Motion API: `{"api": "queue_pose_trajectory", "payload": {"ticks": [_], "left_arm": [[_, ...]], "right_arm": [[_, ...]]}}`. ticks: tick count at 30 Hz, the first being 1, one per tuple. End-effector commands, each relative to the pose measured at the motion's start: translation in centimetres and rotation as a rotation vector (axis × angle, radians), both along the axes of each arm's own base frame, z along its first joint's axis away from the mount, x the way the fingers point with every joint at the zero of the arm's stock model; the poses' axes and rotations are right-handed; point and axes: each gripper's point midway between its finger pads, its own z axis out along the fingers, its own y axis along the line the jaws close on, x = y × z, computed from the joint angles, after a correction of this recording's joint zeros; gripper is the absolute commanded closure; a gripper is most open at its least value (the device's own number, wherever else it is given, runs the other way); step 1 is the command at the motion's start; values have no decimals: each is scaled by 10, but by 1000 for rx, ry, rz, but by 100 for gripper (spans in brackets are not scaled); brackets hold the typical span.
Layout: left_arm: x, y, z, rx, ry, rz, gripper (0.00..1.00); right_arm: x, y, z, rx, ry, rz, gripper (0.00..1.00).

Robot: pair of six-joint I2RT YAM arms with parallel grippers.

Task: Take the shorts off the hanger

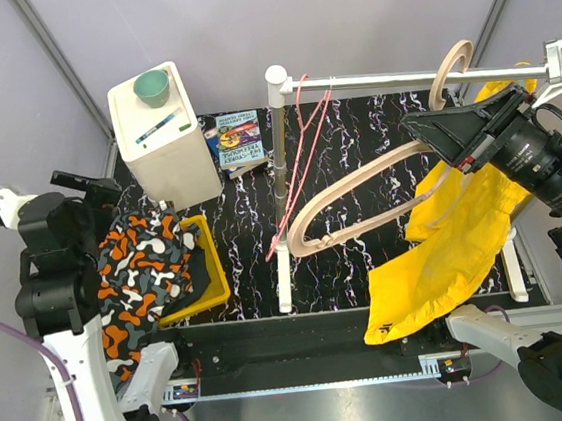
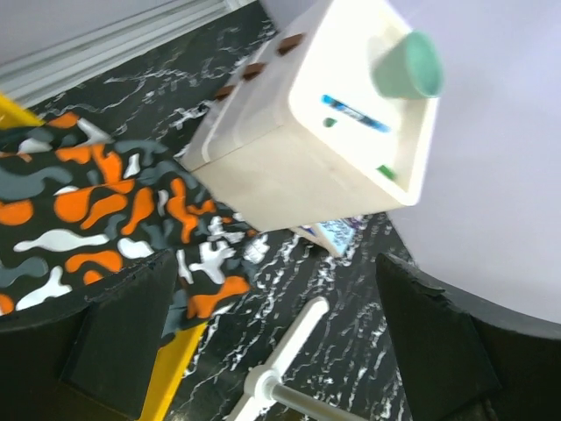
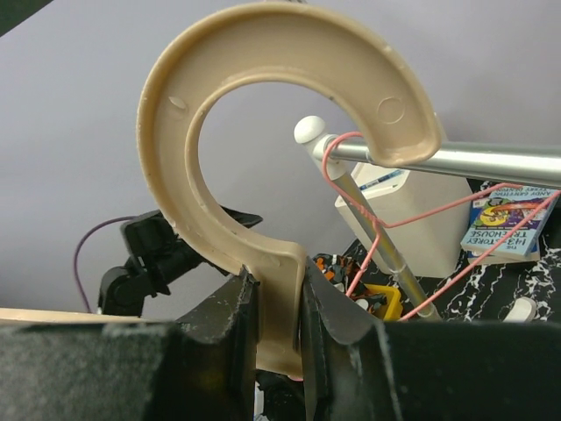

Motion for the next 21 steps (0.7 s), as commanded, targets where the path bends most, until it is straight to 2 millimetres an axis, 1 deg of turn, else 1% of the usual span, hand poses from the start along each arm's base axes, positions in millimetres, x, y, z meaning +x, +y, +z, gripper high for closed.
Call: {"api": "queue_pose_trajectory", "payload": {"ticks": [1,2,3,5,6,8,9,11,12,14,15,16,17,18,19,20,21], "left_arm": [[5,-20,52,35,-132,-141,1],[6,-24,59,33,-149,-161,1],[4,-33,72,20,-187,-208,1],[5,-43,84,15,-227,-265,1],[4,-58,96,-8,-271,-337,1],[-1,-71,113,-11,-339,-407,1],[-5,-82,131,-8,-408,-465,1],[-12,-92,154,11,-489,-525,1],[-21,-100,175,29,-551,-575,1],[-21,-110,190,35,-586,-635,1],[-28,-120,206,34,-640,-699,1],[-27,-126,213,27,-663,-737,1],[-32,-133,229,22,-730,-775,1],[-35,-145,234,4,-751,-850,1],[-38,-152,239,-8,-776,-889,1],[-45,-161,252,-14,-824,-939,1],[-48,-183,255,-57,-827,-1053,1]], "right_arm": [[8,0,5,-11,-20,-18,100],[9,1,5,-11,-17,-16,100],[10,2,4,-12,-14,-16,100],[13,3,3,-14,-9,-16,100],[14,2,4,-12,-11,-22,100],[16,2,4,-15,-13,-24,100],[16,2,4,-15,-14,-27,100],[17,2,5,-14,-13,-29,100],[18,1,4,-12,-10,-36,100],[18,1,2,-10,-3,-39,100],[20,-1,1,-7,1,-51,100],[22,-1,-1,-9,6,-56,100],[22,-1,0,-10,-6,-57,100],[18,2,3,-15,-32,-31,100],[18,7,2,-27,-51,-2,100],[16,12,11,-35,-126,25,100],[11,18,10,-62,-155,77,100]]}}
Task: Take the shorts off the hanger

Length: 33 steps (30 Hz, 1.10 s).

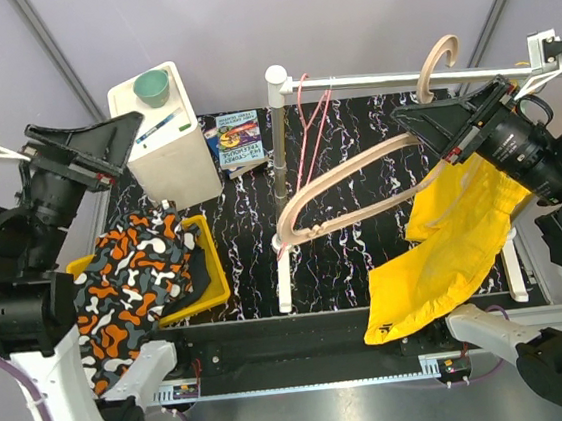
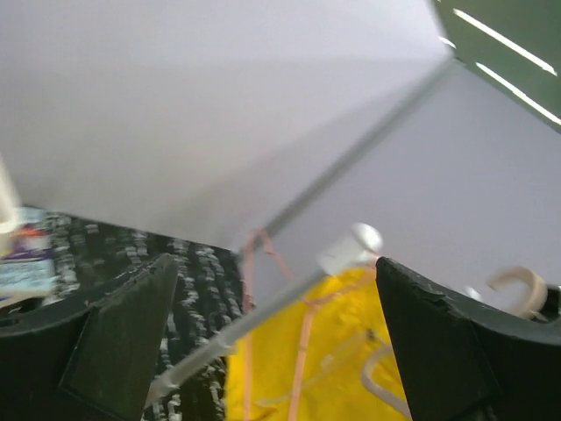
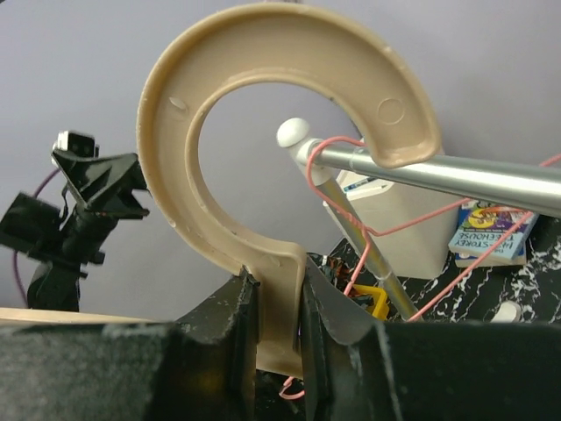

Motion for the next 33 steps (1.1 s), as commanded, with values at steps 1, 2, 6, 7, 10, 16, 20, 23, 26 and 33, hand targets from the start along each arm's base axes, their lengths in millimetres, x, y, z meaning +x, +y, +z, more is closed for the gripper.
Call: {"api": "queue_pose_trajectory", "payload": {"ticks": [1,2,6,7,10,16,20,23,26,33], "left_arm": [[-29,-69,50,5,-185,-399,1],[-38,-79,61,15,-223,-444,1],[-50,-135,58,29,-196,-666,1],[-50,-139,56,35,-188,-671,1],[-54,-162,45,63,-143,-757,3],[-77,-211,-6,291,-33,-843,19],[-93,-238,-38,449,13,-829,25],[-101,-250,-51,508,36,-815,26],[-105,-259,-63,578,62,-794,30],[-110,-275,-65,617,62,-745,51]], "right_arm": [[-7,18,19,-51,-183,119,100],[-4,20,16,-82,-198,125,100],[-1,24,6,-161,-245,146,100],[0,24,1,-192,-262,146,100],[0,25,-14,-253,-271,156,100],[9,22,-44,-310,-213,131,100],[13,19,-52,-335,-175,114,100],[13,17,-56,-345,-156,106,100],[9,15,-55,-337,-147,101,100],[3,11,-51,-309,-108,85,100]]}}
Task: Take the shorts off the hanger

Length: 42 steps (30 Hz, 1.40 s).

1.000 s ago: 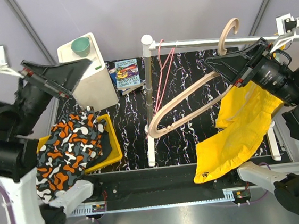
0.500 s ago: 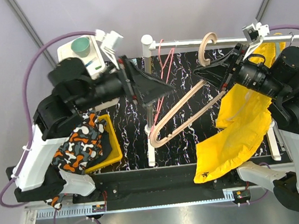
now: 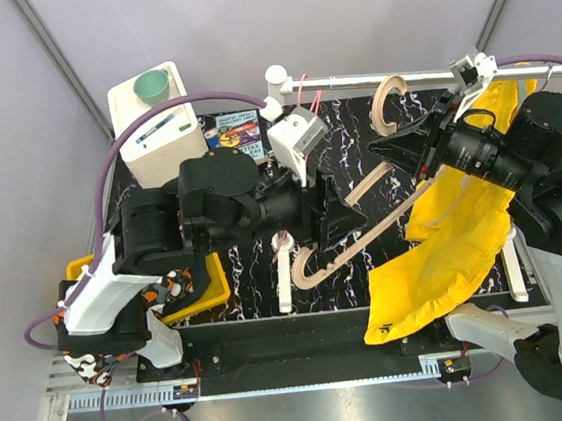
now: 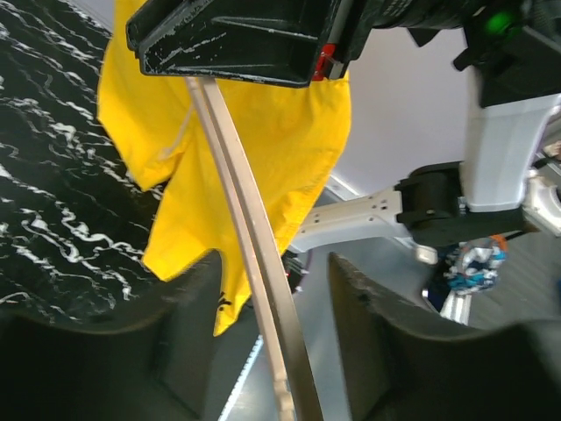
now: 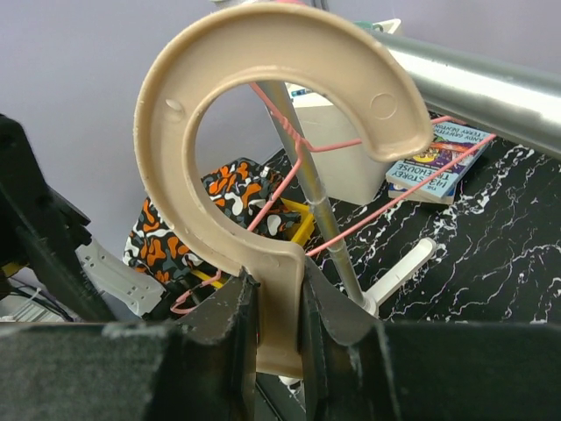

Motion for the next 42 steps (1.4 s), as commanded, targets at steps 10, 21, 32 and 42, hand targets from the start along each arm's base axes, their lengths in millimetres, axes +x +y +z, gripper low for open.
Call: {"api": "queue_pose_trajectory", "payload": {"ticks": [10,21,32,42], "left_arm": [[11,-3,1,59,-155,216,100],[5,9,15,-1,-176,318,100],[21,30,33,-62,-200,431,100],[58,40,29,-73,-157,548,100]], "right_arm": [[-18,-12,20,135,78,-65,91],[-15,-37,26,190,156,-243,0],[-42,-106,41,307,76,-550,0],[-54,-148,56,292,34,-741,0]]}}
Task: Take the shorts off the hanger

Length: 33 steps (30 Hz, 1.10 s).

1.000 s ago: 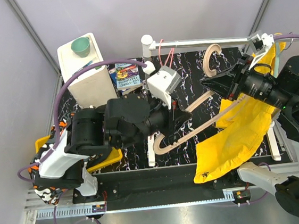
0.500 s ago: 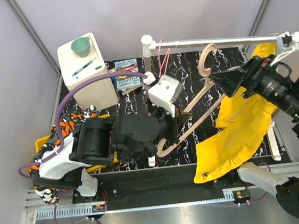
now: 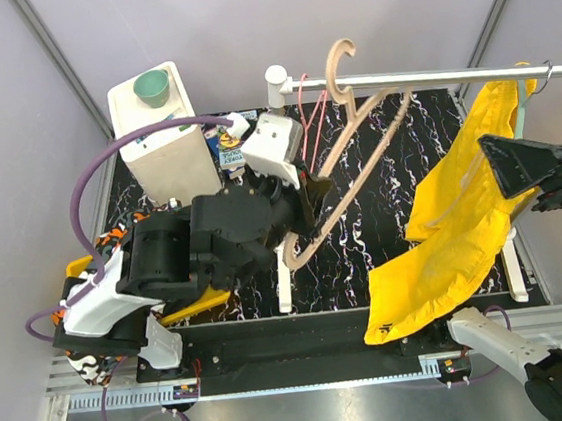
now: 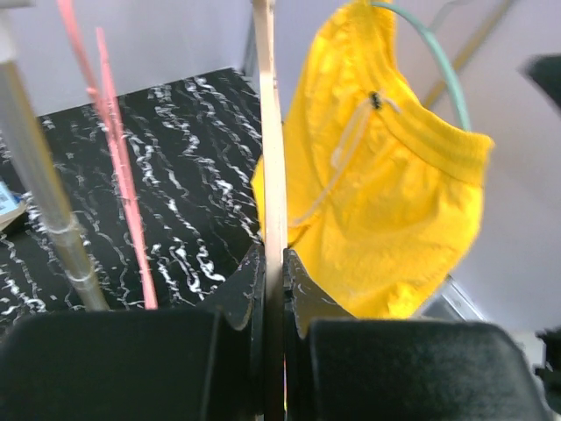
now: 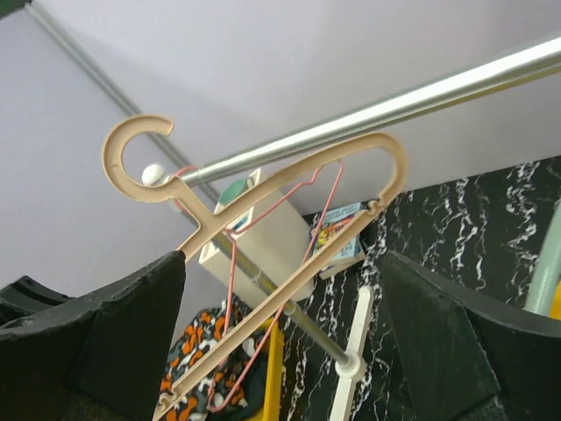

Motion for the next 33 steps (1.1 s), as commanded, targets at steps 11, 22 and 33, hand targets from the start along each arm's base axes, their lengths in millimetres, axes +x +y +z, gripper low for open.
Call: {"api": "queue_pose_trajectory", "payload": {"ticks": [11,22,33], "left_arm": [[37,2,-21,-10,68,108,100],[34,-4,-47,58,88,92,80],[15,-4,12,60,-103,-88,16]], "right_arm": [[31,-92,-30,-226,293,-553,0],[37,-74,-48,-207,348,-470,0],[45,-79,-71,-287,451,-512,0]]}}
